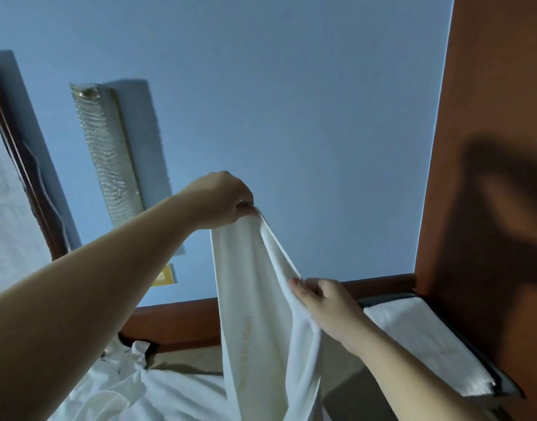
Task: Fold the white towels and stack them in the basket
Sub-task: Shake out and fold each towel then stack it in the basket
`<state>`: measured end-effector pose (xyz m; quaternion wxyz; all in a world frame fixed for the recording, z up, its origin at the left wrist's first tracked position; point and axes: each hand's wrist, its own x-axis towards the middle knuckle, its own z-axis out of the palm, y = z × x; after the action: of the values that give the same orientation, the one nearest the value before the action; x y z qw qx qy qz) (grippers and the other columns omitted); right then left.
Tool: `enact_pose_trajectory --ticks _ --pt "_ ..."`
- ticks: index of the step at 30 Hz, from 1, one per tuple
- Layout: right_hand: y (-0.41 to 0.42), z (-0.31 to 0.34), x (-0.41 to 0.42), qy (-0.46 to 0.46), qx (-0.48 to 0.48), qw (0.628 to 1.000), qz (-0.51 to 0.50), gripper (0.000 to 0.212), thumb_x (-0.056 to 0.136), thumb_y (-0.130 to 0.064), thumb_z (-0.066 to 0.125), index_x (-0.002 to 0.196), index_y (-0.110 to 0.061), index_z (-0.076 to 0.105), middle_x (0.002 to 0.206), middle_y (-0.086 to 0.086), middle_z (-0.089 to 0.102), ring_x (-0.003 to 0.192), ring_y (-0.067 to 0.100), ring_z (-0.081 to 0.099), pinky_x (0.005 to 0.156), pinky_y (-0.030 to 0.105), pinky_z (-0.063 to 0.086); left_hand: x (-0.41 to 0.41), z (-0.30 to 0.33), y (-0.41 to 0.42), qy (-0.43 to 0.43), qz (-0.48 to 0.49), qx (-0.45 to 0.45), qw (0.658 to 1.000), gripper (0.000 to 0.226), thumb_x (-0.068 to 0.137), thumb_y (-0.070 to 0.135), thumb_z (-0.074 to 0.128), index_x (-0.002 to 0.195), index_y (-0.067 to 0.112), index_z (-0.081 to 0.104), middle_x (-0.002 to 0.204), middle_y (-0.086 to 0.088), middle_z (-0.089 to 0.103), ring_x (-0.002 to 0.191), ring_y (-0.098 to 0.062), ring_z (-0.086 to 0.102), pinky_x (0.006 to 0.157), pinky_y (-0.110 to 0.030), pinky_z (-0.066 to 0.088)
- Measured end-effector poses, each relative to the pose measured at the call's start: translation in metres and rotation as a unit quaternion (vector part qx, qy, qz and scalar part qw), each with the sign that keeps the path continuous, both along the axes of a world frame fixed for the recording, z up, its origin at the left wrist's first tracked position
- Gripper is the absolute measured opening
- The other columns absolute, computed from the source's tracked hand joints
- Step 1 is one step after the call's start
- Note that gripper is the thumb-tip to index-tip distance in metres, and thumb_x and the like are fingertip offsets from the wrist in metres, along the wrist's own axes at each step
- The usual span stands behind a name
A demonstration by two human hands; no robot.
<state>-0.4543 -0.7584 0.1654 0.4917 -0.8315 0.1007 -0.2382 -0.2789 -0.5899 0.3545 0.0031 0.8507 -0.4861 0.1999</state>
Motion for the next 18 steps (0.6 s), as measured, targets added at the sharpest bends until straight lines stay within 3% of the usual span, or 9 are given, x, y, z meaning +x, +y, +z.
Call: enact_pose_trajectory --ticks 2,4,6,9,12,15,18 --pt "0.013 -0.012 0.003 0.030 0.025 0.999 0.037 0.067 0.094 -0.065 0.063 0.076 -0.002 0.050 0.065 -0.001 0.039 0.060 0.013 0.038 0.056 0.026 0.026 0.003 0.000 0.009 -0.006 0.021 -0.008 1.000 0.027 0.101 0.049 0.056 0.094 0.031 0.073 0.086 0.009 0.067 0.087 -0.024 0.064 0.078 -0.039 0.057" --pt "0.024 -0.026 0.006 0.072 0.025 0.993 0.090 0.059 0.089 -0.070 0.066 0.097 -0.011 0.070 0.077 -0.014 0.063 0.071 0.006 0.059 0.066 0.030 0.044 0.010 0.003 0.020 -0.018 0.041 -0.028 0.999 0.029 0.102 0.049 0.055 0.094 0.028 0.073 0.090 0.005 0.069 0.089 -0.026 0.065 0.079 -0.040 0.057" --pt "0.034 -0.040 0.008 0.109 0.005 0.990 0.089 0.039 0.093 -0.062 0.065 0.104 -0.025 0.073 0.091 -0.016 0.074 0.083 0.002 0.068 0.078 0.029 0.052 0.017 0.008 0.033 -0.026 0.066 -0.059 0.996 0.028 0.102 0.049 0.055 0.094 0.027 0.073 0.092 0.003 0.069 0.090 -0.028 0.065 0.079 -0.041 0.057" --pt "0.036 -0.053 0.006 0.126 0.034 0.990 0.047 0.045 0.095 -0.064 0.061 0.091 -0.020 0.069 0.073 -0.012 0.062 0.066 0.005 0.055 0.061 0.025 0.038 0.031 0.009 0.056 -0.046 0.091 -0.089 0.991 0.029 0.101 0.052 0.055 0.095 0.028 0.071 0.093 0.001 0.071 0.090 -0.031 0.066 0.079 -0.041 0.057" --pt "0.013 -0.052 0.003 0.130 0.107 0.984 0.053 0.058 0.074 -0.082 0.070 0.090 -0.025 0.069 0.082 -0.014 0.069 0.082 0.008 0.064 0.075 0.027 0.045 0.040 -0.004 0.081 -0.050 0.113 -0.091 0.988 0.032 0.101 0.053 0.054 0.100 0.028 0.073 0.096 -0.003 0.072 0.092 -0.034 0.067 0.074 -0.037 0.052" --pt "-0.017 -0.038 -0.012 0.173 0.062 0.979 0.093 0.051 0.075 -0.069 0.078 0.090 -0.021 0.071 0.092 -0.009 0.077 0.092 0.012 0.072 0.088 0.036 0.051 0.052 -0.024 0.110 -0.044 0.146 -0.087 0.985 0.036 0.100 0.056 0.050 0.100 0.029 0.073 0.094 -0.003 0.072 0.088 -0.034 0.066 0.072 -0.037 0.053" --pt "-0.039 -0.018 -0.021 0.210 -0.017 0.973 0.091 0.043 0.082 -0.057 0.079 0.087 -0.017 0.067 0.079 -0.009 0.074 0.077 0.010 0.070 0.079 0.034 0.054 0.061 -0.048 0.134 -0.026 0.170 -0.108 0.979 0.037 0.099 0.060 0.048 0.098 0.030 0.070 0.088 -0.001 0.071 0.080 -0.032 0.065 0.071 -0.041 0.058"
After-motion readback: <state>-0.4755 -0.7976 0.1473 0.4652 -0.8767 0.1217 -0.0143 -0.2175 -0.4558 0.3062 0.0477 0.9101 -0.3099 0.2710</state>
